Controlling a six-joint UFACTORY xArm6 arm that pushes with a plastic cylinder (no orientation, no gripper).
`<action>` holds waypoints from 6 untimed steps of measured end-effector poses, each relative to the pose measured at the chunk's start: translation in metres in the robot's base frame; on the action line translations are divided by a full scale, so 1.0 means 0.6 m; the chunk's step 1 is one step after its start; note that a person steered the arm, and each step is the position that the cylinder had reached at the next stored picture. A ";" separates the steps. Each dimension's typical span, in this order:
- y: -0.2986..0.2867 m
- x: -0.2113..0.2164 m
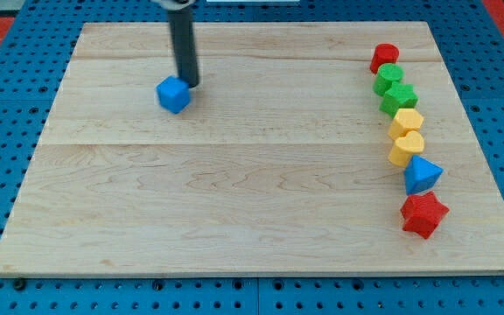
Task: Move the cube to the center left of the board
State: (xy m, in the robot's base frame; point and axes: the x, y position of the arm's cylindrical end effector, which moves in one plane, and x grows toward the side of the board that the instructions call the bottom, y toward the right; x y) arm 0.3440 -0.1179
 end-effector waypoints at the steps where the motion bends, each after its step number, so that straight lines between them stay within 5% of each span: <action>1: -0.001 0.023; 2: 0.083 0.060; 5: -0.120 0.072; 6: 0.017 0.036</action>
